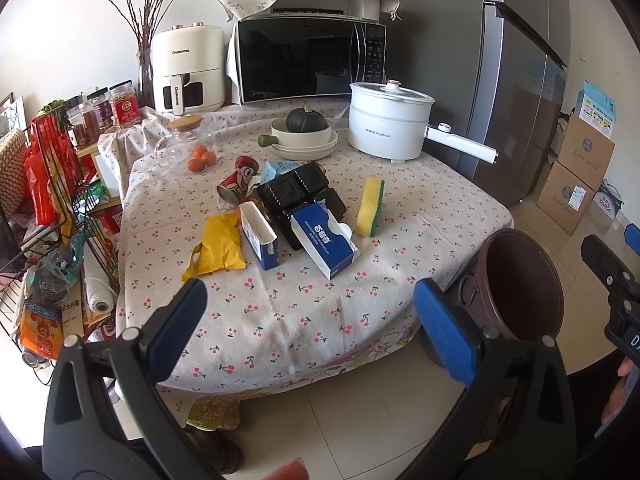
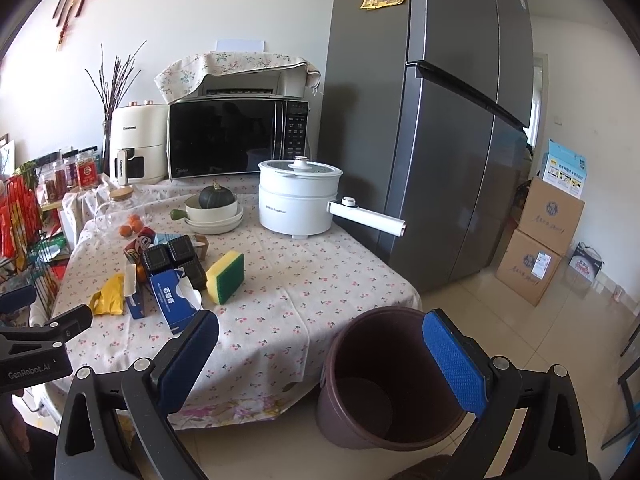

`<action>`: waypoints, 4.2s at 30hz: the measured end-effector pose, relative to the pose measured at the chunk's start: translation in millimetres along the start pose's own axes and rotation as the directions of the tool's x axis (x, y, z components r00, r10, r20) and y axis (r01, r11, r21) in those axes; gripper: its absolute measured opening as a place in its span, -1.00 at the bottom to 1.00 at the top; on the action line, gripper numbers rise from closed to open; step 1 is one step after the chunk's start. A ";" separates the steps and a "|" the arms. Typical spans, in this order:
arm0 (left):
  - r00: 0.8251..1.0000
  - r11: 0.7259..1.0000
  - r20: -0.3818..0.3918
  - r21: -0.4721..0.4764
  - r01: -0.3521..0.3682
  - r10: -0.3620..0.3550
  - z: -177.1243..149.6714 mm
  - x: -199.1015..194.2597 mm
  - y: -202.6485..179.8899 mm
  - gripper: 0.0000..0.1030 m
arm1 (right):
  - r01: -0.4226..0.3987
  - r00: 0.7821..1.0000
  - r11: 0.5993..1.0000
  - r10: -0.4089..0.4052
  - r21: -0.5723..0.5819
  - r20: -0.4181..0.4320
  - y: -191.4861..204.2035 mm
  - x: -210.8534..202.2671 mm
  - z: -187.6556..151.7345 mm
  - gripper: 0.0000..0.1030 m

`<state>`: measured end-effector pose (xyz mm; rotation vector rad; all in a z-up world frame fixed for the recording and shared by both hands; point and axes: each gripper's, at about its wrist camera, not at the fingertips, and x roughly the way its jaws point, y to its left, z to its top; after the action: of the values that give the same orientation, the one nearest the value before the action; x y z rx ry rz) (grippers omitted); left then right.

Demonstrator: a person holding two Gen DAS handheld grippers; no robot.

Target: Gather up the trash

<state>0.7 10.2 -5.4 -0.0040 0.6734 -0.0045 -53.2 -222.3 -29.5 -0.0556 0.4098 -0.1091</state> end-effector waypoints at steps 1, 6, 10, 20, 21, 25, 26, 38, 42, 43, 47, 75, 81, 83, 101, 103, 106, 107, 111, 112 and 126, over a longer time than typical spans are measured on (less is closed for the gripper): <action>1.000 1.000 0.001 0.000 0.000 0.000 0.2 -0.5 0.2 0.99 | 0.000 1.000 1.000 0.000 0.000 0.000 0.1 -0.2 -0.1 1.00; 1.000 1.000 0.005 -0.003 0.001 -0.001 1.0 -0.9 0.1 0.99 | 0.001 1.000 1.000 -0.001 0.001 -0.002 0.6 0.3 0.1 1.00; 1.000 1.000 0.005 -0.003 0.001 -0.001 0.9 -1.4 0.3 0.99 | 0.001 1.000 1.000 -0.001 0.000 -0.002 1.3 0.6 -0.8 1.00; 1.000 1.000 0.014 -0.005 -0.001 0.001 2.5 -2.3 -0.7 0.99 | 0.000 1.000 1.000 0.000 0.001 0.001 2.2 1.3 -1.4 1.00; 1.000 1.000 0.018 -0.005 -0.002 0.002 3.1 -3.0 -1.1 0.99 | 0.000 1.000 1.000 0.000 0.001 0.002 2.6 1.1 -1.7 1.00; 0.999 1.000 0.033 -0.006 -0.005 0.005 5.3 -4.9 -2.2 0.99 | -0.006 1.000 1.000 0.006 0.001 0.003 3.3 1.1 -2.2 1.00; 0.999 1.000 0.034 -0.006 -0.005 0.005 5.4 -5.1 -1.9 0.99 | -0.008 1.000 1.000 0.008 0.002 0.002 2.5 1.0 -1.7 1.00; 0.999 1.000 0.033 -0.011 -0.003 0.004 3.3 -5.0 0.4 0.99 | -0.022 1.000 1.000 0.022 0.001 0.001 1.6 1.5 0.3 1.00; 0.999 1.000 0.034 -0.011 -0.003 0.003 3.2 -5.2 0.8 0.99 | -0.027 1.000 1.000 0.027 0.000 -0.001 2.5 2.0 -0.1 1.00; 0.999 1.000 0.034 -0.011 -0.003 0.003 3.4 -5.1 0.7 0.99 | -0.027 1.000 1.000 0.027 0.001 -0.001 2.6 2.0 0.0 1.00; 0.999 1.000 0.034 -0.011 -0.003 0.003 3.3 -5.1 0.7 0.99 | -0.028 1.000 1.000 0.028 0.002 -0.001 3.0 2.2 -0.2 1.00; 1.000 0.999 -0.018 -0.032 -0.003 0.003 13.2 7.6 13.5 0.99 | -0.088 0.995 0.995 0.090 0.044 -0.041 -3.5 4.7 21.7 1.00; 0.998 1.000 -0.057 0.019 0.006 -0.005 29.1 18.5 12.6 0.99 | -0.165 0.979 0.986 0.166 0.017 -0.115 -3.0 26.8 50.5 1.00; 0.997 0.999 -0.083 0.054 0.006 -0.002 35.1 25.3 13.6 0.99 | -0.220 0.960 0.975 0.221 0.029 -0.169 -1.9 41.9 59.0 1.00; 0.912 0.986 -0.399 -0.164 0.028 -0.093 60.4 155.7 114.3 0.99 | -0.321 0.782 0.938 0.339 0.127 -0.524 24.7 214.9 52.2 1.00; 0.895 0.975 -0.428 -0.221 0.029 -0.124 56.9 172.5 123.2 0.98 | -0.330 0.749 0.932 0.354 0.147 -0.560 26.8 227.8 45.7 1.00; 0.878 0.960 -0.442 -0.272 0.063 -0.182 54.6 189.7 121.4 0.95 | -0.336 0.724 0.926 0.370 0.172 -0.581 33.2 241.0 45.1 1.00; 0.876 0.956 -0.443 -0.286 0.067 -0.194 55.5 195.0 118.7 0.92 | -0.344 0.716 0.922 0.379 0.176 -0.587 36.8 243.8 46.2 1.00; 0.874 0.946 -0.438 -0.315 0.072 -0.212 63.3 217.3 106.8 0.85 | -0.358 0.703 0.917 0.389 0.176 -0.596 49.0 251.4 49.0 1.00; 0.874 0.952 -0.446 -0.302 0.055 -0.192 64.2 222.4 102.6 0.83 | -0.358 0.703 0.917 0.388 0.175 -0.596 51.1 252.9 49.5 1.00; 0.869 0.968 -0.494 -0.232 -0.099 -0.029 48.2 216.5 138.5 0.34 | -0.373 0.696 0.912 0.397 0.171 -0.599 67.6 255.5 49.2 1.00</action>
<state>200.4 147.7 -103.4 -0.2433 1.1882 0.1198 205.8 -183.6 -90.3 0.1107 1.0844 0.2991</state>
